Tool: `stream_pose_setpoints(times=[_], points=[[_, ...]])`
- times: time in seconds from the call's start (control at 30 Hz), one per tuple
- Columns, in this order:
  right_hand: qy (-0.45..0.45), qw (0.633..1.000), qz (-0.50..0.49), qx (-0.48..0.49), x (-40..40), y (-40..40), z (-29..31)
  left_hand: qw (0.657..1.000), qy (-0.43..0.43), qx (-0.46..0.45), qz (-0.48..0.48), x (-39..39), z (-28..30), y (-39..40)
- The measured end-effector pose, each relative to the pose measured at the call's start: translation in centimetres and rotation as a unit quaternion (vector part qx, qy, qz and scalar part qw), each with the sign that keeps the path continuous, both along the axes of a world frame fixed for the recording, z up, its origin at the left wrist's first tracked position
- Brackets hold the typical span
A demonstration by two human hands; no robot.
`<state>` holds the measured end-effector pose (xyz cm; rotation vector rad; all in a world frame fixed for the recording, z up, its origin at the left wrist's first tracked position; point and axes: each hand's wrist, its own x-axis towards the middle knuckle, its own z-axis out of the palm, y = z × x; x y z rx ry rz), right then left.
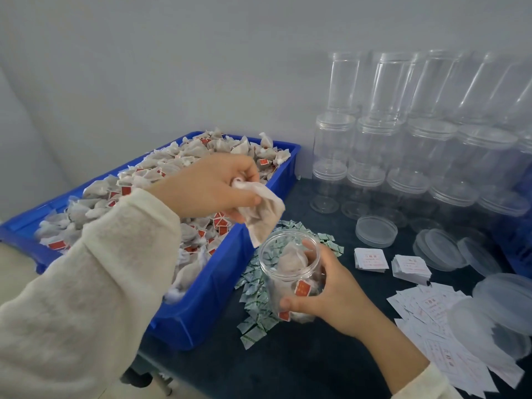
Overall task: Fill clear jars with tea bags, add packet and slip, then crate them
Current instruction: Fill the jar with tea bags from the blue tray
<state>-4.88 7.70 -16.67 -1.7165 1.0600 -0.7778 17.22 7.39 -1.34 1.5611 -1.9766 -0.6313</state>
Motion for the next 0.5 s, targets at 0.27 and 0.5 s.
stream_pose_setpoints(times=[0.27,0.5], points=[[-0.024,0.999,0.023,-0.017,0.3,0.5,0.7,0.989,-0.121,-0.058,-0.055,-3.6,-2.6,1.1],[-0.035,0.999,0.022,-0.027,0.4,0.6,1.2,0.977,-0.182,-0.075,-0.080,-5.1,-5.3,1.3]])
